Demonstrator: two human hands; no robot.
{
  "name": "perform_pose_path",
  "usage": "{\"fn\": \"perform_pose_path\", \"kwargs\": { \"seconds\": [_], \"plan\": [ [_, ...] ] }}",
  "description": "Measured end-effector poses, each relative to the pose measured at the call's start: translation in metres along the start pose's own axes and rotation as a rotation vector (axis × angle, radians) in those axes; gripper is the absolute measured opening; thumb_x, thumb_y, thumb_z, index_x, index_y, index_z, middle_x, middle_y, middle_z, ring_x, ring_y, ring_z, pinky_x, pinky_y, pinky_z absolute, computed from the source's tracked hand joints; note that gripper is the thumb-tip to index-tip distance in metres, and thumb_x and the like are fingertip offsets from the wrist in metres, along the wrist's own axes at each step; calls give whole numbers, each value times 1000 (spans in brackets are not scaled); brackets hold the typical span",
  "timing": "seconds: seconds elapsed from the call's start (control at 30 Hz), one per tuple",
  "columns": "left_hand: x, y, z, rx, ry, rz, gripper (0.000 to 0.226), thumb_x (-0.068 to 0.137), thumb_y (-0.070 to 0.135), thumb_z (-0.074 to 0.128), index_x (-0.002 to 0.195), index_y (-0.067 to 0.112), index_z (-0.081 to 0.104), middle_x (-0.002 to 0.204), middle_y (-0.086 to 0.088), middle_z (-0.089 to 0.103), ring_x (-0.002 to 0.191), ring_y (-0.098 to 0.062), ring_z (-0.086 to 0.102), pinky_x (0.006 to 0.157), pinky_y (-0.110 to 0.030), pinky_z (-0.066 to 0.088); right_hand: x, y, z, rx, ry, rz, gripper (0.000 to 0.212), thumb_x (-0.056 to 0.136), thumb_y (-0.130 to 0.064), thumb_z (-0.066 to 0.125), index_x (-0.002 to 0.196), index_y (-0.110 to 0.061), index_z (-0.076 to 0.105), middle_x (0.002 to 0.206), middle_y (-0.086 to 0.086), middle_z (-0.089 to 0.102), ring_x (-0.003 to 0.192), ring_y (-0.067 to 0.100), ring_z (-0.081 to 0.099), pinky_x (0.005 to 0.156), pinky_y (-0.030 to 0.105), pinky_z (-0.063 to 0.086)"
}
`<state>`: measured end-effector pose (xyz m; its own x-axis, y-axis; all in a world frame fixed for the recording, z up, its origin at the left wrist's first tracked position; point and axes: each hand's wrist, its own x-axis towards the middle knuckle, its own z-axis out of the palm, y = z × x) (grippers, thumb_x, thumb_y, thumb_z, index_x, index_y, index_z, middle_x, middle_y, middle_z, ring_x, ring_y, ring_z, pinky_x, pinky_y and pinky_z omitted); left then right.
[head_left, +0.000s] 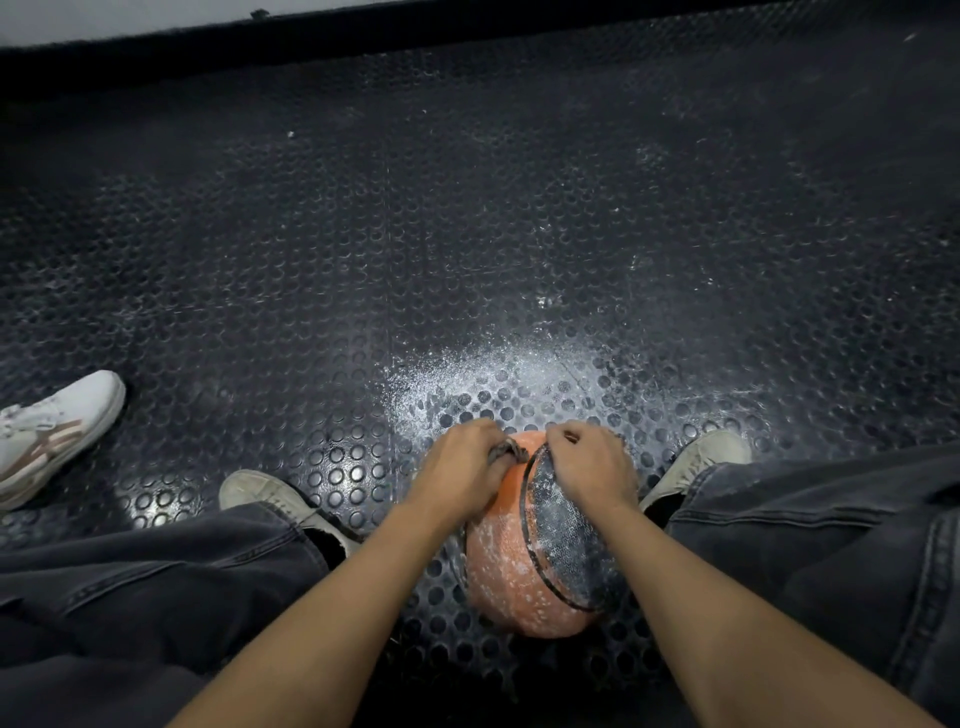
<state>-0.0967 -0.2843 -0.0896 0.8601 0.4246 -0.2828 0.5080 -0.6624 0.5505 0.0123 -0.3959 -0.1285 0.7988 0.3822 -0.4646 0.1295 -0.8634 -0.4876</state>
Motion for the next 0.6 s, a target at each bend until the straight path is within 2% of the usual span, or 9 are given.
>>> {"fn": "perform_pose_path", "kwargs": {
  "seconds": [0.1,0.2,0.27,0.33,0.4,0.43,0.5,0.53,0.6],
  "plan": [
    [-4,-2,0,-30,0,-10,13,93,24,59,92,14,68,87,10,55,80,-5,54,74,-17,43,-2,4,2,7,30,30,28,100,-50,46,86,-30,61,89,-8,63,71,10,55,68,23,44],
    [-14,-16,-10,-82,-152,56,14,91,25,63,89,13,69,88,8,59,80,-6,58,69,-17,43,-2,3,-5,32,-18,42,24,102,-45,46,93,-30,62,77,-10,61,61,9,48,57,19,38],
    [-14,-17,-9,-40,-103,5,15,93,26,61,87,13,66,86,9,56,77,-5,55,64,-15,40,-5,-1,-9,50,-18,-29,19,102,-41,49,93,-31,63,86,-9,64,62,6,47,53,18,36],
    [-9,-7,-3,-10,22,-85,15,95,24,57,82,16,61,83,10,51,73,-3,50,62,-15,40,-10,-4,-10,80,0,-212,14,99,-32,55,102,-29,68,105,-10,61,80,3,50,64,16,37],
    [-8,2,0,-44,77,-104,16,95,20,56,78,19,57,81,11,48,71,-1,47,67,-18,44,-16,-3,-9,5,-65,-375,19,98,-31,56,110,-31,70,115,-13,59,103,4,51,86,24,42],
    [-10,2,-1,-71,51,-70,14,93,19,59,79,20,59,82,12,49,72,-1,47,67,-17,43,-16,-1,-8,-34,-85,-382,21,97,-33,57,114,-33,69,122,-13,60,113,6,51,97,30,42],
    [-14,-6,-8,-120,-51,26,6,90,22,65,86,18,68,83,12,54,74,-2,51,64,-12,40,-14,0,-10,-55,-94,-313,24,97,-38,57,119,-38,67,136,-13,57,124,9,49,109,40,39],
    [-16,-10,-10,-129,-75,33,8,89,24,66,89,17,70,84,11,56,75,-4,54,63,-11,39,-13,1,-11,-55,-90,-294,25,97,-40,57,120,-39,66,139,-12,55,125,9,49,111,41,39],
    [-14,-15,-8,-92,-29,-75,12,91,26,63,86,16,67,83,8,57,73,-7,54,57,-13,37,-13,-2,-10,-77,-104,-291,27,98,-40,55,123,-38,65,139,-13,54,125,10,49,109,37,36]
  ]
}}
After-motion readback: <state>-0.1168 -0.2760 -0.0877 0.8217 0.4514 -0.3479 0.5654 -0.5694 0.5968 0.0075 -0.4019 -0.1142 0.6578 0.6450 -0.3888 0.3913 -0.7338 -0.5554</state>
